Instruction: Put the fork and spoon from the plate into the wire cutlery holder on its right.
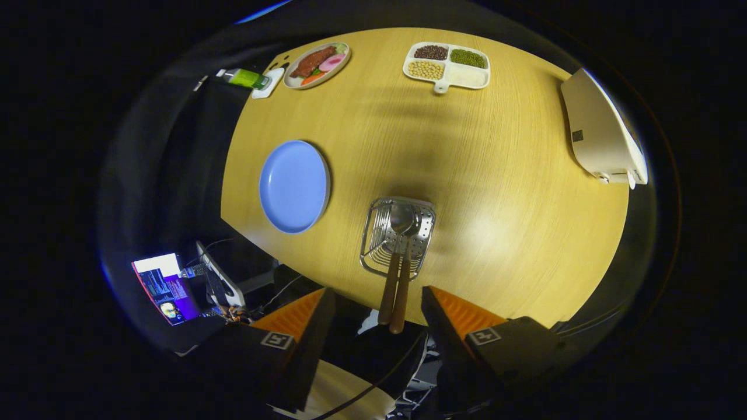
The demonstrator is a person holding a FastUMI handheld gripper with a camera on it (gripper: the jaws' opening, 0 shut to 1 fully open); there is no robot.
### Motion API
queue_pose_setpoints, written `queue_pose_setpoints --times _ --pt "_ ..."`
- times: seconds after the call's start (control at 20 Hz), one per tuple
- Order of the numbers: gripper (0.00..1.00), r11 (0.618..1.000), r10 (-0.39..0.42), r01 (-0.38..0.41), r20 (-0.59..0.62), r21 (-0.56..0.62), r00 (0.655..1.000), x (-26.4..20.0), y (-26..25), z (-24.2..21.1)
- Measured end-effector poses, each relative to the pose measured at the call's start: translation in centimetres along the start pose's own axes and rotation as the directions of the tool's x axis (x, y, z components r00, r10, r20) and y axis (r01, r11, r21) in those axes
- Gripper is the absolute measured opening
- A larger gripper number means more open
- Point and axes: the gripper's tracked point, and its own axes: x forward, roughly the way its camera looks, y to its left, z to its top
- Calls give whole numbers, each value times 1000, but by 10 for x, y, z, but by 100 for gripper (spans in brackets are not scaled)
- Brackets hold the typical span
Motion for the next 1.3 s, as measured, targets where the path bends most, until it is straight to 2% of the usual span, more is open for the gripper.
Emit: queue_pose_setpoints --times 0.05,0.2,0.35,0.45,0.6,0.85,0.95,1.05,1.15,1.3 --pt "98 1000 4 -4 29 1 1000 -6 0 -1" --pt "98 1000 15 -17 145 16 989 -30 -4 -3" --pt "99 1000 -7 -3 318 31 948 -61 -10 3" --pt "99 998 -55 44 465 35 884 -89 -17 12" --pt "99 993 -109 108 661 43 743 -133 -15 22" --pt "99 989 -141 109 835 98 531 -190 15 21" --pt "99 986 -156 126 870 109 467 -203 25 14" --pt "99 987 -147 127 890 102 432 -205 42 4" --pt "99 983 -163 145 915 116 370 -210 51 -5" --pt "99 965 -179 235 946 115 272 -211 61 -19"
